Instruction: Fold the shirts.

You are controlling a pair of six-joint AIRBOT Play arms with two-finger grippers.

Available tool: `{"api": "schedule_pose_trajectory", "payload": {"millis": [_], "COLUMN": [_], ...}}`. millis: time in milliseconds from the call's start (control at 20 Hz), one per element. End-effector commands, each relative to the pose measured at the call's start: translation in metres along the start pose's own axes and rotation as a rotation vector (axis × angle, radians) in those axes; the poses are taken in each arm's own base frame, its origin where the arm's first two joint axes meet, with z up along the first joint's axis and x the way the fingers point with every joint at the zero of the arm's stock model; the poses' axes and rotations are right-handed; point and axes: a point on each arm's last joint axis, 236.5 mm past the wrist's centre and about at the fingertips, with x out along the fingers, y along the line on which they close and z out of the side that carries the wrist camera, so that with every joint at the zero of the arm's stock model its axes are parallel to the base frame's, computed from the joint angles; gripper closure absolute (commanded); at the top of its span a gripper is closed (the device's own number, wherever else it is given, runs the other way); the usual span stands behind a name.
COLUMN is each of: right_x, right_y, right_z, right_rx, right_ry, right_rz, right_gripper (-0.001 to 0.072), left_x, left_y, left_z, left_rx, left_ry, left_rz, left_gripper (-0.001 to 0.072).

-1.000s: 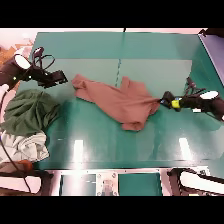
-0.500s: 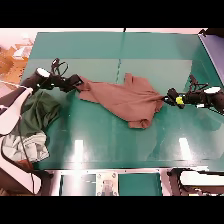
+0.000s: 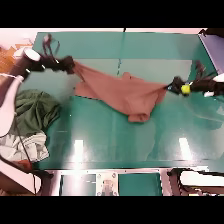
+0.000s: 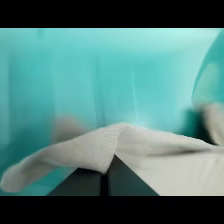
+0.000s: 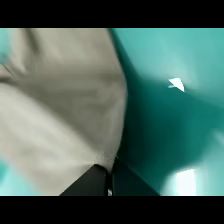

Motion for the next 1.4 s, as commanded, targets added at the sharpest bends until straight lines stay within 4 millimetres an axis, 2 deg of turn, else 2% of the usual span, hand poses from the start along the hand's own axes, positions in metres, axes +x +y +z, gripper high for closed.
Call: {"api": "schedule_pose_trajectory", "payload": {"millis": [0,100,150,250,350,450,500,600,650,700,800,900,1000,1150,1250,1350], "right_x": [-0.080,-0.148,-0.182,-0.247,-0.302,-0.348,-0.368,-0.398,-0.408,-0.414,-0.411,-0.390,-0.353,-0.274,-0.210,-0.146], "right_y": [0.108,0.174,0.204,0.260,0.304,0.334,0.344,0.352,0.352,0.350,0.340,0.324,0.294,0.226,0.166,0.104], "right_z": [0.040,0.053,0.052,0.033,0.002,-0.027,-0.039,-0.054,-0.057,-0.058,-0.053,-0.041,-0.020,0.007,0.021,0.026], "right_rx": [-0.215,-0.381,-0.460,-0.605,-0.718,-0.795,-0.824,-0.861,-0.855,-0.838,-0.803,-0.756,-0.674,-0.512,-0.369,-0.230], "right_ry": [-0.105,-0.250,-0.328,-0.472,-0.605,-0.744,-0.816,-0.932,-0.970,-0.993,-0.980,-0.925,-0.831,-0.645,-0.523,-0.414], "right_rz": [0.147,0.174,0.179,0.187,0.192,0.193,0.176,0.124,0.101,0.080,0.050,0.046,0.036,0.009,-0.017,-0.052], "right_gripper": [0.0696,0.0696,0.0696,0.0695,0.0695,0.0695,0.0695,0.0695,0.0695,0.0695,0.0694,0.0694,0.0694,0.0695,0.0694,0.0694], "left_x": [-0.106,-0.178,-0.213,-0.288,-0.358,-0.419,-0.441,-0.471,-0.477,-0.476,-0.463,-0.431,-0.381,-0.279,-0.190,-0.102], "left_y": [-0.076,-0.130,-0.154,-0.202,-0.243,-0.274,-0.284,-0.294,-0.291,-0.285,-0.265,-0.244,-0.220,-0.174,-0.142,-0.116], "left_z": [0.061,0.078,0.081,0.079,0.066,0.048,0.039,0.025,0.023,0.024,0.026,0.030,0.033,0.020,-0.001,-0.033], "left_rx": [0.219,0.322,0.371,0.464,0.542,0.610,0.634,0.657,0.661,0.643,0.604,0.559,0.500,0.359,0.264,0.253], "left_ry": [-0.106,-0.193,-0.238,-0.343,-0.456,-0.563,-0.601,-0.652,-0.661,-0.655,-0.603,-0.521,-0.411,-0.191,-0.043,0.074], "left_rz": [-0.032,-0.065,-0.072,-0.089,-0.103,-0.099,-0.093,-0.075,-0.051,-0.026,0.030,0.045,0.030,-0.028,-0.057,-0.059], "left_gripper": [0.0689,0.0689,0.0689,0.0689,0.0688,0.0688,0.0688,0.0688,0.0688,0.0688,0.0688,0.0688,0.0687,0.0687,0.0687,0.0687]}}
